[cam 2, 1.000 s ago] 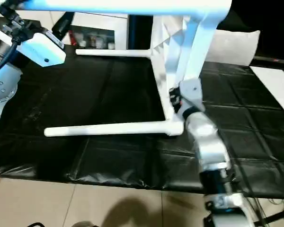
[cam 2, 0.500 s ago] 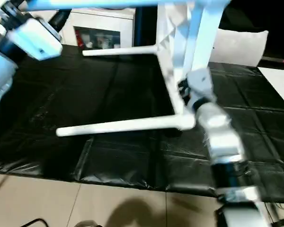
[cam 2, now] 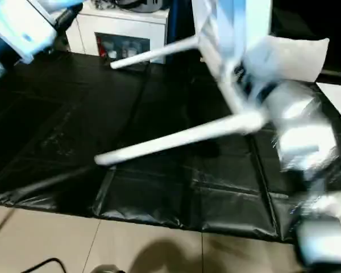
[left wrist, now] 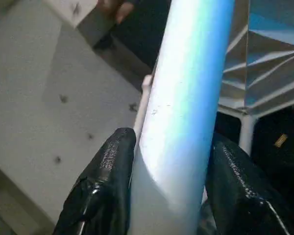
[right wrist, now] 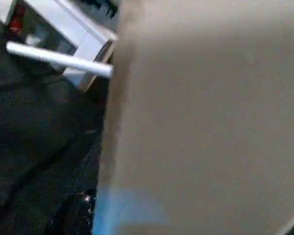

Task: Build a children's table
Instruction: Flip table

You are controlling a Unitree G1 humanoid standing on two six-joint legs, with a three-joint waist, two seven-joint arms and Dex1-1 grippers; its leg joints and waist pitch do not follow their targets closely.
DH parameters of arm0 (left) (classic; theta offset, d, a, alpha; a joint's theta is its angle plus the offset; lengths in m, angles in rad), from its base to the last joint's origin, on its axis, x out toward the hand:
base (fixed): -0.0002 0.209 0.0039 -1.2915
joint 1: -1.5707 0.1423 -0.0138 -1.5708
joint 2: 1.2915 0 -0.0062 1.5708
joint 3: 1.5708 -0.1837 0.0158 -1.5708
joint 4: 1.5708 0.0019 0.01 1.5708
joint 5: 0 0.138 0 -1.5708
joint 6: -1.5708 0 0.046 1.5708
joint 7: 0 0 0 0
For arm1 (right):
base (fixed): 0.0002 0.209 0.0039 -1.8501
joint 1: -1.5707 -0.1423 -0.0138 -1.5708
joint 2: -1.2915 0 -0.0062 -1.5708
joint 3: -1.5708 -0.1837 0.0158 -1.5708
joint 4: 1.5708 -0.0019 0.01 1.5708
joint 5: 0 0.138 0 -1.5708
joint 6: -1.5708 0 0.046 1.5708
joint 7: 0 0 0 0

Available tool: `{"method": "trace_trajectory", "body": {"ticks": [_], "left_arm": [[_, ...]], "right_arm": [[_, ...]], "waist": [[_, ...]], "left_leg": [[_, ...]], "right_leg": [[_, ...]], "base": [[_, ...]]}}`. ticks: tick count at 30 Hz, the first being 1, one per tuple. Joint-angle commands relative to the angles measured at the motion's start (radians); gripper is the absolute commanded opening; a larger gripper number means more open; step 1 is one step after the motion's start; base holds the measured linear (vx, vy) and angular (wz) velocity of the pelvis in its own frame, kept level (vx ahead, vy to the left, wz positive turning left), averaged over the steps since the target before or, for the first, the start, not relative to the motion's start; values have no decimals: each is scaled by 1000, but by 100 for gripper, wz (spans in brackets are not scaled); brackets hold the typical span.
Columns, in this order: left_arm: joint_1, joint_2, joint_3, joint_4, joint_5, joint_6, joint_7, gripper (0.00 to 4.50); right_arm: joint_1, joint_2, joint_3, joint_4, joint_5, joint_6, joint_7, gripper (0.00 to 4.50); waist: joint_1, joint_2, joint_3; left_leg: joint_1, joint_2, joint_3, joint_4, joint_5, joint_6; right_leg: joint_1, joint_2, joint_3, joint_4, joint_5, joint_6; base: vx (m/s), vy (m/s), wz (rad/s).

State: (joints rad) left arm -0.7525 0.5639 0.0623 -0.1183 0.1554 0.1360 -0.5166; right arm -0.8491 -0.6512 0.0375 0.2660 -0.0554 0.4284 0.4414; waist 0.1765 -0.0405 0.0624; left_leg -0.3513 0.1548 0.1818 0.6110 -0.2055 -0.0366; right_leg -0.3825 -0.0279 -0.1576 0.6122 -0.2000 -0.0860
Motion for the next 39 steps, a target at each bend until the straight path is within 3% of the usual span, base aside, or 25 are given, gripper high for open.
{"method": "trace_trajectory", "body": {"ticks": [1, 3, 6, 15, 17, 20, 21, 22, 24, 27, 31, 34, 37, 38, 39], "left_arm": [[17, -53, -9, 46, -72, 69, 23, 190], [16, -79, 36, 45, -78, 93, 70, 189], [14, -93, 65, 40, -91, 117, 91, 189], [48, -143, 168, 33, -138, 154, 153, 189], [58, -149, 186, 44, -148, 115, 153, 189], [58, -149, 186, 44, -148, 115, 153, 189], [71, -150, 192, 46, -155, 94, 146, 189], [79, -147, 193, 47, -155, 86, 143, 189], [90, -144, 194, 47, -155, 76, 138, 189], [118, -144, 200, 41, -155, 65, 135, 189], [134, -138, 197, 47, -154, 49, 131, 188], [150, -136, 202, 55, -158, 35, 133, 186], [159, -136, 204, 59, -160, 28, 136, 184], [175, -137, 207, 65, -166, 11, 135, 184], [177, -137, 208, 66, -167, 8, 134, 184]], "right_arm": [[-33, -3, 53, -40, 7, -102, 112, 270], [-55, 12, 18, -36, 50, -150, 115, 287], [-67, 25, -12, -35, 99, -148, 130, 315], [-83, 68, -147, -60, 225, -233, 159, 402], [-116, 88, -225, -64, 311, -242, 160, 423], [-116, 88, -225, -64, 311, -242, 160, 437], [-132, 103, -284, -75, 395, -219, 180, 449], [-130, 106, -306, -83, 431, -206, 195, 450], [-125, 110, -334, -94, 477, -189, 215, 450], [-113, 153, -459, -96, 621, -167, 187, 450], [-109, 159, -526, -85, 698, -170, 179, 450], [-81, 157, -610, -81, 814, -117, 178, 450], [-48, 160, -638, -76, 833, -100, 170, 450], [31, 172, -645, -70, 816, -89, 164, 450], [45, 176, -645, -71, 815, -85, 163, 450]], "waist": [[-7, -19, -65], [-10, -19, -64], [-13, -18, -67], [-12, -13, -71], [-14, -14, -72], [-11, -12, -72], [-10, -11, -72], [-14, -24, -71], [-10, -18, -71], [-14, -20, -70], [-13, -21, -69], [-12, -20, -70], [-12, -21, -71], [-12, -22, -69], [-11, -21, -69]], "left_leg": [[0, 75, -35, -53, -62, 64], [0, 74, -36, -52, -83, 64], [2, 75, -37, -52, -83, 67], [0, 81, -40, -54, -68, 84], [1, 86, -42, -55, -67, 89], [0, 91, -44, -55, -57, 91], [2, 93, -45, -56, -59, 91], [2, 93, -43, -56, -64, 93], [1, 94, -45, -57, -65, 88], [3, 95, -45, -58, -69, 82], [2, 90, -43, -58, -66, 78], [2, 89, -43, -58, -67, 81], [1, 88, -42, -57, -55, 84], [-1, 84, -41, -58, -55, 82], [2, 85, -41, -58, -60, 81]], "right_leg": [[55, -144, 88, -100, -350, 107], [54, -144, 86, -107, -379, 131], [53, -141, 85, -108, -369, 135], [53, -142, 86, -98, -310, 81], [53, -144, 88, -95, -292, 68], [51, -146, 90, -92, -267, 53], [51, -148, 91, -92, -265, 44], [52, -148, 92, -93, -268, 47], [53, -150, 91, -92, -277, 48], [52, -152, 93, -93, -266, 40], [54, -149, 90, -97, -290, 47], [54, -149, 91, -97, -287, 53], [55, -147, 88, -98, -274, 56], [55, -148, 87, -102, -292, 63], [55, -149, 87, -106, -305, 68]], "base": [[0, 0, 0], [0, 0, 0], [0, 0, 0], [0, 0, 0], [0, 0, 0], [0, 0, 0], [0, 0, 0], [0, 0, 0], [0, 0, 0], [0, 0, 0], [0, 0, 0], [0, 0, 0], [0, 0, 0], [0, 0, 0], [0, 0, 0]]}}
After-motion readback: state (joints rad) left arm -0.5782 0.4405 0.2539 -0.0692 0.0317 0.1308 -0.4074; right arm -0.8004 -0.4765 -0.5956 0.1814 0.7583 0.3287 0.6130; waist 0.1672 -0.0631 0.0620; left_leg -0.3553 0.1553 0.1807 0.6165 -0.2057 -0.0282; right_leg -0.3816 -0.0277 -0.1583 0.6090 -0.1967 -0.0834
